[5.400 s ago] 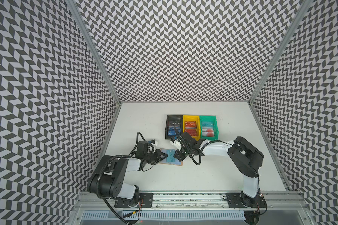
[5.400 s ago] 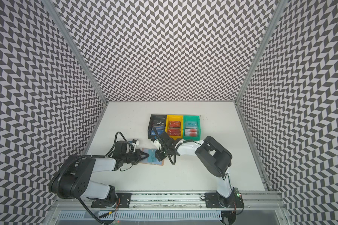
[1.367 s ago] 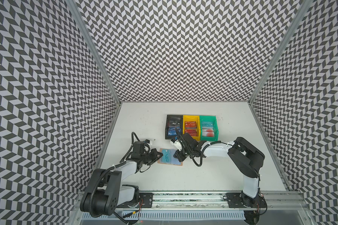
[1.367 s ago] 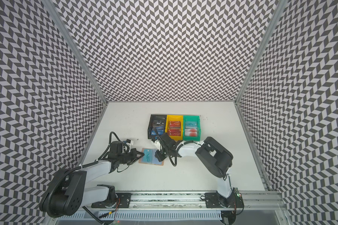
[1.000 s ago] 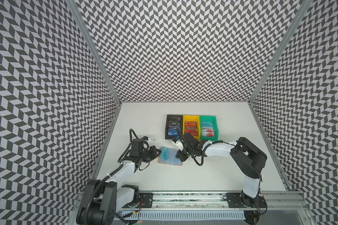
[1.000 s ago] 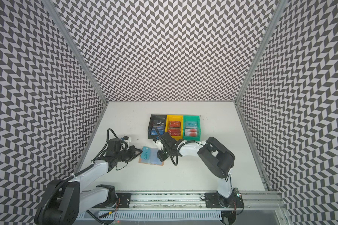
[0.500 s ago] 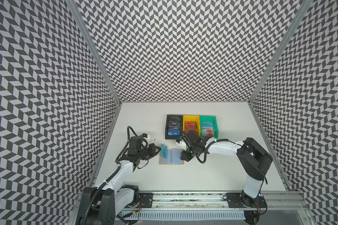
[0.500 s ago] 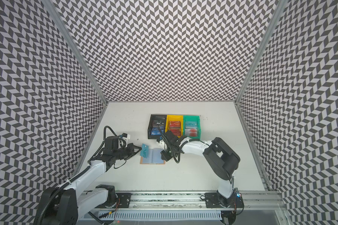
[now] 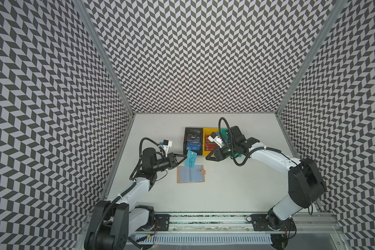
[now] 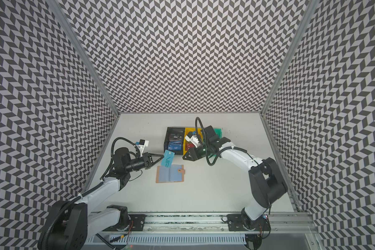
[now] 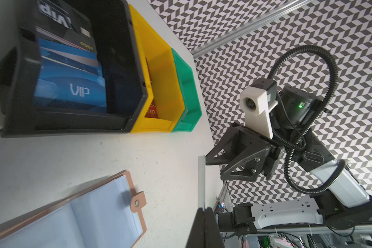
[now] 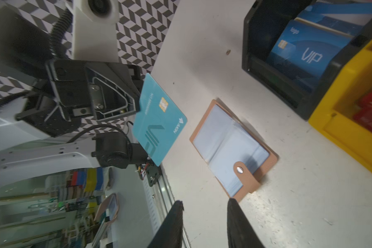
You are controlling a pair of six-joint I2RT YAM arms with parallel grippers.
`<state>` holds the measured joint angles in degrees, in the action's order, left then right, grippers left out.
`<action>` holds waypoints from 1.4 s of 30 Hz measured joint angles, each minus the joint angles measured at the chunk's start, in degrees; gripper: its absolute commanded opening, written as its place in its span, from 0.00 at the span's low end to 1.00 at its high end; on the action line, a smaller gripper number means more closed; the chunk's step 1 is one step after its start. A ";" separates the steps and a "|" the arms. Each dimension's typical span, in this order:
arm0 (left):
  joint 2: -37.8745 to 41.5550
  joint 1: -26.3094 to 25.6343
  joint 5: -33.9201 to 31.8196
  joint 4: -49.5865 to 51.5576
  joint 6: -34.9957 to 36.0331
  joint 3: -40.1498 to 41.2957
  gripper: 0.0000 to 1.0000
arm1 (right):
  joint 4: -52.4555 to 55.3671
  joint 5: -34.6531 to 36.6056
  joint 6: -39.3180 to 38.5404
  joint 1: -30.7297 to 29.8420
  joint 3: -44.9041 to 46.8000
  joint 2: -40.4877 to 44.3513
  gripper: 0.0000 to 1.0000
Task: Take the credit cards out of the card holder
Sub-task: Take out the credit card from the card slot, then place the credit card in the storage box.
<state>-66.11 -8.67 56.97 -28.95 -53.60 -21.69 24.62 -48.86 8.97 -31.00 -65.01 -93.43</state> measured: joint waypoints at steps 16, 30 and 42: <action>-6.29 -3.96 1.66 -13.90 -5.07 1.44 0.00 | -1.86 -7.32 1.01 -0.07 -0.35 -0.42 0.37; -8.17 -6.47 2.75 -16.04 -5.46 1.44 0.00 | 0.46 -7.13 -1.53 -0.07 -3.43 -3.80 0.37; -10.21 -9.27 3.37 -15.74 -4.87 1.25 0.00 | 2.49 -7.13 -5.07 -0.09 -6.43 -6.12 0.32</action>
<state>-76.31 -17.93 60.34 -44.69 -58.48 -20.45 27.11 -55.99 3.90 -31.09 -71.44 -99.55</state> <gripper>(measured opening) 0.048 0.327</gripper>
